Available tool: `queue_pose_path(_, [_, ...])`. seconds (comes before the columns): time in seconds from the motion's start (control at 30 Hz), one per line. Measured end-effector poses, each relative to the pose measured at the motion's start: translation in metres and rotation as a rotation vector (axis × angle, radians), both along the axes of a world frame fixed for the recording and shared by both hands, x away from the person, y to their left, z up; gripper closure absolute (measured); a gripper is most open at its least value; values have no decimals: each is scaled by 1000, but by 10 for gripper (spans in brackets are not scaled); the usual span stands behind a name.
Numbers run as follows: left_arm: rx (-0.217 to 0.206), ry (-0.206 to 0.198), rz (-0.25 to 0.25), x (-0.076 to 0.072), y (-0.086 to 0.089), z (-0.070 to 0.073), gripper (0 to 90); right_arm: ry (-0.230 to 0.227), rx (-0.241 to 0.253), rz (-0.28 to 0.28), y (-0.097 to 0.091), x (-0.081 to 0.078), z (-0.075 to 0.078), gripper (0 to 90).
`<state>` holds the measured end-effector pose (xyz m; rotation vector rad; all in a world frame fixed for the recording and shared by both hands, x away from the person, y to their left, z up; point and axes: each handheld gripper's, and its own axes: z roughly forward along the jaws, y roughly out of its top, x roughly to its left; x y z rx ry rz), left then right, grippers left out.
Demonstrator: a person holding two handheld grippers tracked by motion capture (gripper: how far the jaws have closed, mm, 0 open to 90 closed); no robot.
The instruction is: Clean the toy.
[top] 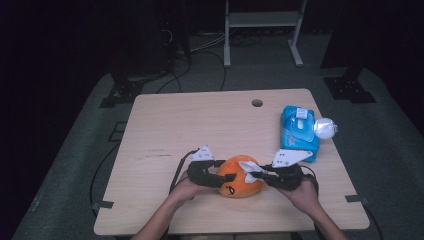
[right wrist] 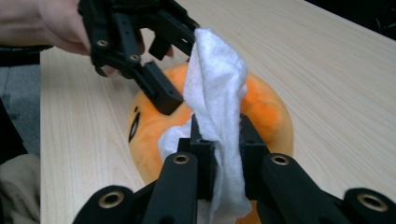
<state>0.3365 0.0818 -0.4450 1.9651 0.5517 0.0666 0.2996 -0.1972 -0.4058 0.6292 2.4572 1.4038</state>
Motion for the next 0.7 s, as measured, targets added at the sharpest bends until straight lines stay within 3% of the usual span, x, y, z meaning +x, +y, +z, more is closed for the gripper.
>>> queue_pose_path(0.07, [21, -42, -16, -5, -7, 3, 338, 9, 26, -16, -4, 1, 1, 802])
queue_pose_path(0.2, [68, -147, -84, -20, -20, 8, 333, -16, 59, -44, -10, 4, 9, 802])
queue_pose_path(0.27, [81, -161, -97, -23, -21, 10, 325, -1, 64, -54, -14, 8, 8, 802])
queue_pose_path(0.37, [70, -153, -121, -24, -19, 9, 319, 50, 99, -65, -21, 12, 2, 800])
queue_pose_path(0.53, [62, -130, -129, -20, -18, 10, 247, 69, 104, -58, -22, 13, 2, 801])
queue_pose_path(0.57, [64, -106, -110, -17, -17, 11, 195, 88, 100, -37, -20, 13, 2, 801])
queue_pose_path(0.63, [69, -26, -72, -11, -17, 7, 94, 79, 85, -28, -17, 10, 2, 801])
queue_pose_path(0.67, [58, 6, -80, -9, -17, 3, 85, 81, 81, -19, -15, 10, 2, 801])
queue_pose_path(0.7, [46, 9, -92, -10, -17, 1, 112, 84, 82, -17, -14, 9, 2, 801])
